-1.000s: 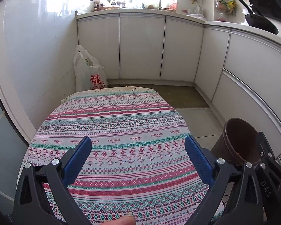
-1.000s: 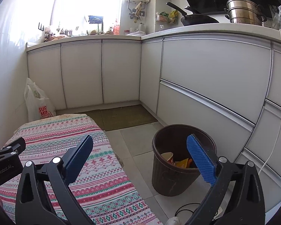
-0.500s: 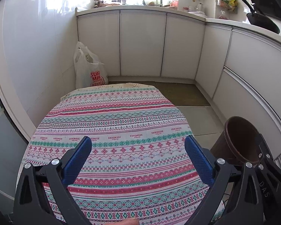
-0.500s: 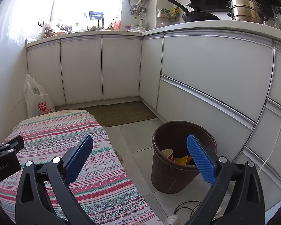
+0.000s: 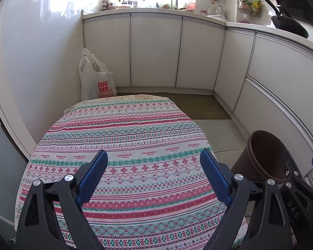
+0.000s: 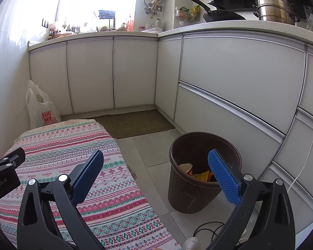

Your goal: Collect trash

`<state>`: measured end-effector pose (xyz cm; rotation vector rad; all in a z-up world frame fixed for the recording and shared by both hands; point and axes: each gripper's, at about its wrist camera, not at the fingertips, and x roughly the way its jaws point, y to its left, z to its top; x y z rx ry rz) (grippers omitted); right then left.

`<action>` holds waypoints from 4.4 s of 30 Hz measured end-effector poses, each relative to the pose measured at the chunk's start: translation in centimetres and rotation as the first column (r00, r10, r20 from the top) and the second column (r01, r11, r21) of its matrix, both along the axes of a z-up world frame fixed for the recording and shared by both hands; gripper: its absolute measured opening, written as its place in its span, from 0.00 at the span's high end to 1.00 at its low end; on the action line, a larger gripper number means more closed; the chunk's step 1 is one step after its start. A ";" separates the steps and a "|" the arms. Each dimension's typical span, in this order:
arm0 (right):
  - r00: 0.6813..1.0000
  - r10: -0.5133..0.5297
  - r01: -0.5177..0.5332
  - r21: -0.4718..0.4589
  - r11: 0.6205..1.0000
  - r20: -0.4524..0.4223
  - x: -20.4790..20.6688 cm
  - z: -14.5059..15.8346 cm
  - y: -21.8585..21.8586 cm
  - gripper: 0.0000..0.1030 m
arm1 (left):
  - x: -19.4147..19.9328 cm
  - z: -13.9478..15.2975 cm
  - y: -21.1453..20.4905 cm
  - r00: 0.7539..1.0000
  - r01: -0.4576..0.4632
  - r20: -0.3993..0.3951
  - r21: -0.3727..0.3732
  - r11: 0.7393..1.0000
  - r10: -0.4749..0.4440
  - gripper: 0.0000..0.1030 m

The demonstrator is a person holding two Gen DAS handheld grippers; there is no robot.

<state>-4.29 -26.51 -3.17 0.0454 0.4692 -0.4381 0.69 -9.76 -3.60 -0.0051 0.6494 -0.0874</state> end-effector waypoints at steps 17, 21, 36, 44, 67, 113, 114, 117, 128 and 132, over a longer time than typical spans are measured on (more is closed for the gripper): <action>1.000 -0.001 0.001 0.001 1.000 0.009 -0.1 -0.1 0.0 0.07 | -0.4 0.1 -1.0 1.000 0.014 -0.009 0.042 0.999 -0.014 0.08; 1.000 -0.002 0.002 -0.002 1.000 0.004 -0.1 -0.2 0.1 0.07 | -0.3 0.2 -0.9 1.000 0.010 -0.010 0.039 0.999 -0.010 0.08; 1.000 -0.003 0.003 0.000 1.000 -0.003 0.0 -0.3 0.1 0.07 | -0.1 -0.1 -0.8 1.000 0.003 -0.029 0.033 0.999 -0.002 0.08; 1.000 -0.003 0.003 0.000 1.000 -0.006 0.0 -0.4 0.1 0.07 | -0.1 -0.3 -0.8 0.999 -0.001 -0.038 0.032 1.000 0.002 0.08; 1.000 -0.002 0.002 -0.002 1.000 -0.015 0.1 -0.4 0.4 0.07 | 0.1 -0.5 -0.5 0.999 -0.007 -0.052 0.031 1.000 0.008 0.08; 1.000 -0.002 0.002 0.000 1.000 -0.022 0.1 -0.6 0.2 0.07 | 0.4 -0.9 -0.3 0.998 -0.018 -0.065 0.036 0.999 0.021 0.08; 1.000 -0.002 0.002 0.000 1.000 -0.023 0.1 -0.6 0.2 0.07 | 0.4 -0.9 -0.3 0.998 -0.019 -0.064 0.035 0.999 0.021 0.08; 1.000 -0.003 0.003 -0.001 1.000 -0.023 0.1 -0.6 0.3 0.07 | 0.4 -0.9 -0.2 0.998 -0.023 -0.064 0.037 0.999 0.026 0.08; 0.997 0.011 -0.008 0.041 0.999 -0.070 0.5 -1.6 -0.4 0.07 | 0.2 -1.1 0.0 0.998 0.004 -0.064 -0.020 1.000 -0.005 0.10; 0.998 0.004 -0.001 0.044 0.999 -0.067 0.4 -1.5 -0.7 0.07 | -0.3 -0.7 -0.3 0.999 0.026 -0.026 0.001 1.000 -0.026 0.18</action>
